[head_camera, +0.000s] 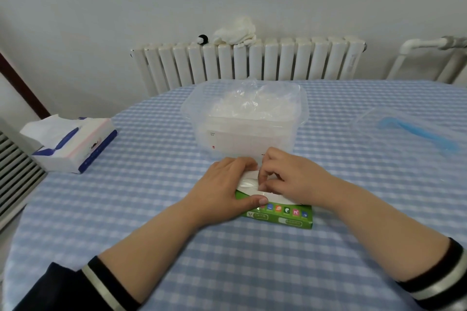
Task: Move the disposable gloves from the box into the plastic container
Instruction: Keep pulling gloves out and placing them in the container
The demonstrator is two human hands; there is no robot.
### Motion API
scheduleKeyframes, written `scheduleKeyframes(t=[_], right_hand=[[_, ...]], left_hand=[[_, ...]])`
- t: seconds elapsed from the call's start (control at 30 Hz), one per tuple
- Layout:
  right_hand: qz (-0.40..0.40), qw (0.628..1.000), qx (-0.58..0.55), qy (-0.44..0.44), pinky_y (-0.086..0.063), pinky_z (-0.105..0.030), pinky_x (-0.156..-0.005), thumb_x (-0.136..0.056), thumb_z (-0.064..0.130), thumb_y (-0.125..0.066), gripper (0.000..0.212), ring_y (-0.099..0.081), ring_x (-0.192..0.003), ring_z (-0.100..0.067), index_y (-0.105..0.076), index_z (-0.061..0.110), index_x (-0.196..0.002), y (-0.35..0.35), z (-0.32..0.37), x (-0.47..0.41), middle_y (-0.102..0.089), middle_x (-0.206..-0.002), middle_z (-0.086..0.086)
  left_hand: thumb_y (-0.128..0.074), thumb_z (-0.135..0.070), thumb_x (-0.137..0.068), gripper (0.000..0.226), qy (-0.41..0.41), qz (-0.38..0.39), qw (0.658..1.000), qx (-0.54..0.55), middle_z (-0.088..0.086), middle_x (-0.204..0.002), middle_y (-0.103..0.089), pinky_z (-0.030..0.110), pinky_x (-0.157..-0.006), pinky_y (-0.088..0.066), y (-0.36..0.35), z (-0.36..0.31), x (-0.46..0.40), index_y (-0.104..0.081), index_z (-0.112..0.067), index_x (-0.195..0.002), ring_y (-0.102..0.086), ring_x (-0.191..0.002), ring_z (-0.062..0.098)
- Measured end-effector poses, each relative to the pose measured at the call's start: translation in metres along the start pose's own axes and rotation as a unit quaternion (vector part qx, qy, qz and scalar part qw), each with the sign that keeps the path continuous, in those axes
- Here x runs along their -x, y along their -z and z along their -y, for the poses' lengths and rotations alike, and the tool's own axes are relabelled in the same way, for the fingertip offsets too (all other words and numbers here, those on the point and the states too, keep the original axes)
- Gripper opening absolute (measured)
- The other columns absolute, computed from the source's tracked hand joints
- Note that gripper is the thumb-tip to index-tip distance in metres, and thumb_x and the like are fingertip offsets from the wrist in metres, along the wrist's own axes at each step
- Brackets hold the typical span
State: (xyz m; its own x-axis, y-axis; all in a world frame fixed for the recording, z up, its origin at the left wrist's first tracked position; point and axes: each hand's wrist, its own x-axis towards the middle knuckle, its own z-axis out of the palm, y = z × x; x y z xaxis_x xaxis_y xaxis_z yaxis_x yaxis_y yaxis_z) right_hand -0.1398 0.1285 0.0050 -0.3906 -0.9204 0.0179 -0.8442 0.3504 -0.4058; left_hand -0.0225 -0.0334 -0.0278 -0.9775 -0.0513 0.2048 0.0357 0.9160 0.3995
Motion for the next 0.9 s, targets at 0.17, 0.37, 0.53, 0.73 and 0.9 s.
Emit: scheduleKeyframes(t=[0.17, 0.37, 0.53, 0.73, 0.9], right_hand=[[-0.009, 0.997, -0.073, -0.001, -0.044, -0.026, -0.08, -0.095, 0.034, -0.057, 0.012, -0.052, -0.084, -0.004, -0.056, 0.03, -0.084, 0.0, -0.001, 0.0, -0.048, -0.095, 0.015], [-0.116, 0.965, -0.236, 0.003, -0.039, -0.009, -0.074, -0.096, 0.025, -0.057, 0.014, -0.053, -0.082, 0.006, -0.054, 0.03, -0.083, 0.001, 0.003, -0.002, -0.058, -0.092, 0.013], [0.042, 0.988, -0.145, 0.018, -0.039, -0.011, -0.085, -0.091, 0.026, -0.065, 0.021, -0.049, -0.102, 0.004, -0.061, 0.045, -0.101, 0.004, -0.006, -0.001, -0.044, -0.115, 0.023], [-0.049, 0.995, -0.086, 0.022, -0.041, -0.017, -0.078, -0.089, 0.031, -0.067, 0.007, -0.051, -0.096, 0.004, -0.072, 0.032, -0.083, -0.008, -0.002, -0.002, -0.044, -0.117, 0.026], [-0.119, 0.969, -0.217, 0.022, -0.04, -0.011, -0.076, -0.089, 0.016, -0.067, 0.014, -0.058, -0.087, -0.001, -0.066, 0.025, -0.079, -0.007, 0.004, -0.001, -0.066, -0.091, 0.013]], left_hand=[[-0.044, -0.076, -0.078, 0.064, -0.022, 0.007, 1.0, -0.016, -0.016, -0.12, -0.055, 0.022, -0.097, -0.031, -0.003, 0.004, -0.001, -0.054, -0.032, -0.124, -0.045, -0.113, 0.005], [-0.043, -0.078, -0.075, 0.072, -0.016, 0.016, 1.0, -0.014, -0.016, -0.122, -0.054, 0.016, -0.094, -0.024, -0.002, 0.004, -0.002, -0.055, -0.03, -0.128, -0.041, -0.114, 0.002], [-0.044, -0.079, -0.075, 0.07, -0.007, 0.023, 1.0, -0.006, -0.017, -0.121, -0.055, 0.022, -0.098, -0.03, -0.003, 0.005, -0.003, -0.055, -0.032, -0.126, -0.043, -0.116, 0.003], [-0.047, -0.079, -0.073, 0.075, 0.004, 0.019, 1.0, 0.006, -0.02, -0.127, -0.053, 0.022, -0.103, -0.03, -0.003, 0.003, -0.002, -0.051, -0.033, -0.131, -0.042, -0.119, 0.0], [-0.051, -0.077, -0.071, 0.066, -0.001, 0.009, 1.0, 0.019, -0.02, -0.109, -0.059, 0.022, -0.093, -0.035, -0.001, 0.005, -0.005, -0.059, -0.034, -0.119, -0.047, -0.106, 0.001]])
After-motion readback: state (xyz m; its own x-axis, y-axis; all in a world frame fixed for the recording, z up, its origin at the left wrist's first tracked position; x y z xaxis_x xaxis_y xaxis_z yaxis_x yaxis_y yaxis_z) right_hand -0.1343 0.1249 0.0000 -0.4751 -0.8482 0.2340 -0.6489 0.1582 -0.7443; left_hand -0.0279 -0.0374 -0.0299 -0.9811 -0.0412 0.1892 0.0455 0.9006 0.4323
